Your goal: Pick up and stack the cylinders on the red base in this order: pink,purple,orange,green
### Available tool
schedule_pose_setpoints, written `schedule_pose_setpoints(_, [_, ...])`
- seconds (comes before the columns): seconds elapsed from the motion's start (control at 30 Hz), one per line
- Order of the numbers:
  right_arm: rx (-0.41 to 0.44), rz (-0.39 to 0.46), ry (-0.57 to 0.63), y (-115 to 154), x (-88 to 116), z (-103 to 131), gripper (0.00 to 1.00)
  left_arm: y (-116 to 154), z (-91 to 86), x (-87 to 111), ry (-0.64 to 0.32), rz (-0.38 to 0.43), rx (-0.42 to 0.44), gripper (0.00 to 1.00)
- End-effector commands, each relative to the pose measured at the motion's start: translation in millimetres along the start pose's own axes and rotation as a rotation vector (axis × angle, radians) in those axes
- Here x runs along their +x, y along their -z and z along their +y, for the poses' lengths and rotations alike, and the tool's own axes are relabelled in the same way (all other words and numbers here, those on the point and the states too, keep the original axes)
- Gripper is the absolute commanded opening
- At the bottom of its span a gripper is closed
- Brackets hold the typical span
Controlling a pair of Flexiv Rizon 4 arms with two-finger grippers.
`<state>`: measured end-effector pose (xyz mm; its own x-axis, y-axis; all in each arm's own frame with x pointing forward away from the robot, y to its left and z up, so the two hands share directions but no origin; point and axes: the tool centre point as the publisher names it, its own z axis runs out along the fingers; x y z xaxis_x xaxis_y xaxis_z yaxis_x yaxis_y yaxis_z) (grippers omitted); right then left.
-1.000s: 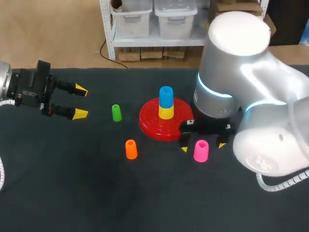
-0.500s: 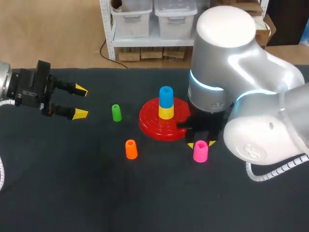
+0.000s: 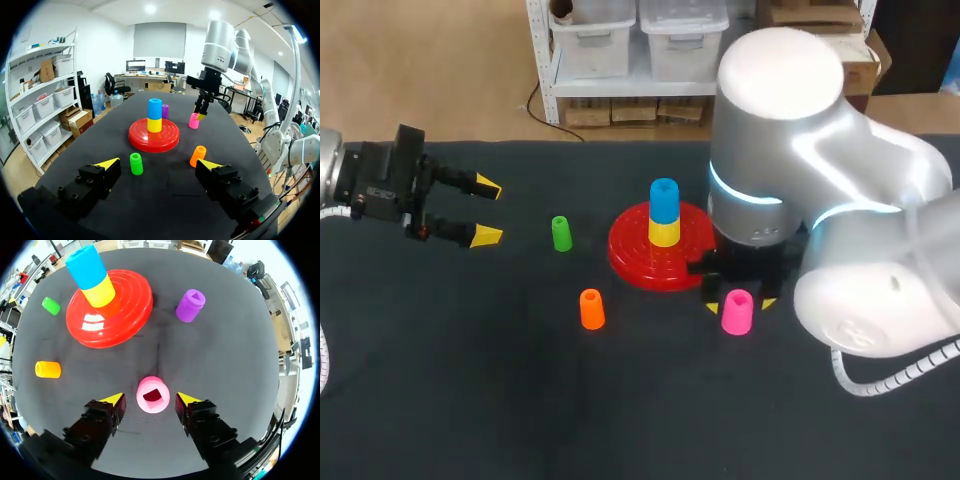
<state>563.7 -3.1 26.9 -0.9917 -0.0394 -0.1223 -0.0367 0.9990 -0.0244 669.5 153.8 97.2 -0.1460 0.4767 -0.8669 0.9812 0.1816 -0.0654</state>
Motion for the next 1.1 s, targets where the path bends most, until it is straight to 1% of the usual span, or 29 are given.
schedule_pose_setpoints(0.03, [0.000,-0.020,-0.009,-3.0,6.2,-0.1,0.60,0.1,-0.2,0.0,0.000,0.002,-0.001,1.00])
schedule_pose_setpoints(0.2, [-0.002,-0.021,-0.023,-5.9,9.3,-0.5,0.52,0.1,-0.2,0.0,0.000,0.002,-0.001,1.00])
schedule_pose_setpoints(0.23, [-0.001,-0.022,-0.025,-6.9,9.5,-1.0,0.47,0.1,-0.2,0.0,0.000,0.002,-0.001,1.00])
schedule_pose_setpoints(0.27, [-0.002,-0.026,-0.028,-7.7,9.3,-1.4,0.36,0.1,-0.2,0.0,0.000,0.002,-0.001,1.00])
schedule_pose_setpoints(0.3, [0.009,-0.040,-0.034,-7.8,8.1,-2.1,0.15,0.1,-0.2,0.0,0.000,0.002,-0.001,1.00])
schedule_pose_setpoints(0.33, [0.008,-0.042,-0.035,-6.6,6.1,-2.9,0.00,0.1,-0.2,0.0,0.000,0.002,-0.001,1.00])
schedule_pose_setpoints(0.47, [0.002,-0.036,-0.014,-3.7,0.9,-3.2,0.00,0.1,-0.2,0.0,0.000,0.002,-0.001,1.00])
schedule_pose_setpoints(0.63, [0.000,-0.013,0.003,-2.5,1.3,-6.3,0.00,0.1,-0.2,0.0,0.000,0.002,-0.001,1.00])
schedule_pose_setpoints(0.67, [-0.001,-0.012,0.003,-2.1,1.8,-6.8,0.02,0.1,-0.2,0.0,0.000,0.002,-0.001,1.00])
schedule_pose_setpoints(0.73, [-0.003,-0.008,0.002,-0.4,2.5,-6.9,0.49,0.1,-0.2,0.0,0.000,0.002,-0.001,1.00])
schedule_pose_setpoints(0.77, [-0.002,-0.008,0.000,0.1,2.8,-7.0,1.00,0.1,-0.2,0.0,0.000,0.002,-0.001,1.00])
schedule_pose_setpoints(1.1, [0.002,-0.011,-0.010,1.1,4.0,-4.8,1.00,0.1,-0.2,0.0,0.000,0.002,-0.001,1.00])
